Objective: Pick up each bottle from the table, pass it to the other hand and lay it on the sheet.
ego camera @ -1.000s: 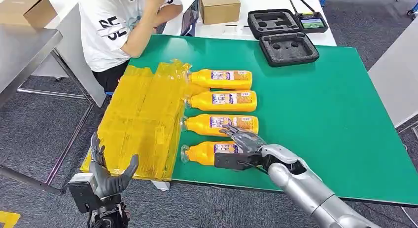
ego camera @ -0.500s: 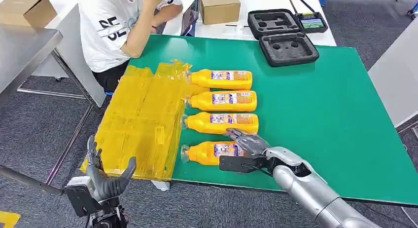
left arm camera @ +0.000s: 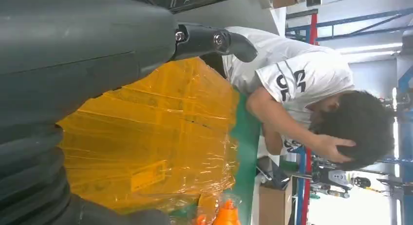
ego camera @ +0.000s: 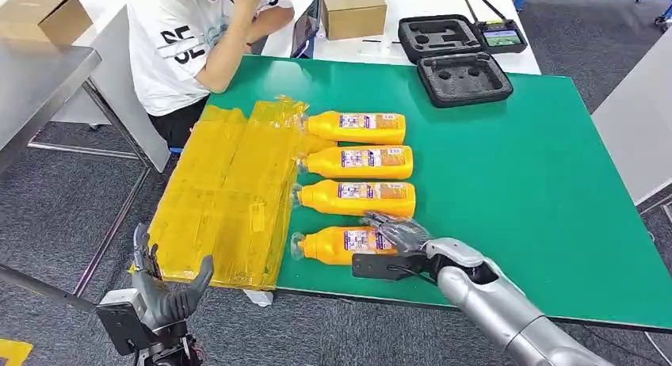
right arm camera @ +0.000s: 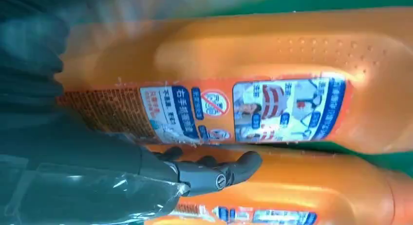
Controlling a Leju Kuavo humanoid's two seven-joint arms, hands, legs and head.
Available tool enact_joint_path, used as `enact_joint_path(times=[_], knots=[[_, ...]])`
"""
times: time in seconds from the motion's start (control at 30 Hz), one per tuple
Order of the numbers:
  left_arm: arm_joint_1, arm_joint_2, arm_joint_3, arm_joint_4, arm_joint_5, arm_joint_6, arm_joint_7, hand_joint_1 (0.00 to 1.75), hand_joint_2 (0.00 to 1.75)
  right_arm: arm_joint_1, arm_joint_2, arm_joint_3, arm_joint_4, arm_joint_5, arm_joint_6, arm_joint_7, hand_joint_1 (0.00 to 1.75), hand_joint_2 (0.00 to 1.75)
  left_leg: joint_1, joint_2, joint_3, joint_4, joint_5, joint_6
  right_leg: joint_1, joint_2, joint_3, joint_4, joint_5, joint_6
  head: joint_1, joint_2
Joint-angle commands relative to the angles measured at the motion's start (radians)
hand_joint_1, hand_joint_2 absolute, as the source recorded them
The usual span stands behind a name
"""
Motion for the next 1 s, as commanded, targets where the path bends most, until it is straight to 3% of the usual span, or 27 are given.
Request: enact_joint_path(times=[0.03, 0.17, 0.2, 0.23, 0.27, 0.4, 0.6, 0.73, 0.9, 1.0], knots=[[-0.007, 0.004, 0.014, 0.03, 0.012, 0.002, 0.007, 0.0, 1.75, -0.068, 0.001, 0.07, 0.129, -0.007, 0.034, -0.004, 0.54, 1.75, 0.001, 0.001, 0.005, 0.0, -0.002, 0.0, 0.001, 0.001, 0.005, -0.001, -0.002, -0.002, 0.0, 0.0], [-0.007, 0.004, 0.014, 0.029, 0.012, 0.002, 0.007, 0.0, 1.75, -0.069, 0.0, 0.07, 0.132, -0.007, 0.034, -0.004, 0.54, 1.75, 0.001, 0.001, 0.005, 0.0, -0.002, 0.0, 0.001, 0.001, 0.005, -0.001, -0.002, -0.002, 0.0, 0.0], [-0.007, 0.004, 0.013, 0.029, 0.012, 0.002, 0.007, 0.0, 1.75, -0.071, 0.001, 0.073, 0.133, -0.005, 0.038, -0.004, 0.65, 1.75, 0.001, 0.002, 0.007, 0.0, -0.004, 0.0, 0.002, 0.001, 0.007, -0.001, -0.003, -0.003, 0.0, 0.0], [-0.007, 0.004, 0.012, 0.029, 0.012, 0.002, 0.007, 0.0, 1.75, -0.075, 0.001, 0.075, 0.136, -0.005, 0.04, -0.004, 1.12, 1.75, 0.001, 0.001, 0.006, 0.0, -0.003, 0.0, 0.001, 0.0, 0.006, -0.001, -0.002, -0.002, 0.0, 0.0], [-0.007, 0.003, 0.012, 0.029, 0.012, 0.003, 0.007, 0.0, 1.75, -0.083, -0.001, 0.084, 0.146, -0.003, 0.053, -0.003, 1.4, 1.75, 0.0, 0.0, 0.004, 0.0, -0.002, 0.0, 0.001, 0.0, 0.004, -0.001, -0.001, -0.002, 0.0, 0.0], [-0.009, 0.002, 0.011, 0.032, 0.012, 0.002, 0.009, 0.0, 1.75, -0.102, -0.006, 0.105, 0.171, 0.002, 0.076, -0.011, 1.71, 1.75, 0.0, 0.001, 0.005, 0.0, -0.002, 0.0, 0.001, 0.0, 0.005, -0.001, -0.002, -0.002, 0.0, 0.0], [-0.021, 0.003, 0.008, 0.049, 0.015, 0.0, 0.01, 0.0, 1.75, -0.109, -0.012, 0.116, 0.181, -0.027, 0.105, -0.047, 1.75, 1.75, 0.001, 0.0, 0.008, 0.0, -0.003, 0.0, 0.001, -0.001, 0.008, -0.001, -0.003, -0.003, 0.0, 0.0], [-0.042, 0.006, 0.001, 0.071, 0.017, -0.023, 0.008, 0.0, 1.75, -0.073, 0.012, 0.039, 0.148, -0.169, 0.076, -0.192, 1.75, 1.75, 0.001, 0.0, 0.008, -0.001, -0.003, 0.0, 0.002, -0.001, 0.009, -0.002, -0.003, -0.003, 0.0, 0.0], [-0.048, 0.004, 0.001, 0.078, 0.017, -0.022, 0.008, 0.0, 1.75, -0.074, 0.019, 0.044, 0.142, -0.166, 0.076, -0.188, 1.75, 1.75, 0.001, 0.001, 0.008, 0.0, -0.003, 0.0, 0.001, 0.0, 0.008, -0.001, -0.003, -0.003, 0.0, 0.0], [-0.05, -0.005, 0.003, 0.076, 0.016, -0.034, -0.001, 0.0, 1.75, -0.025, 0.09, -0.079, 0.112, -0.298, 0.002, -0.298, 1.75, 1.75, 0.001, 0.002, 0.009, 0.0, -0.004, 0.0, 0.002, 0.001, 0.008, -0.001, -0.003, -0.003, 0.0, 0.0]])
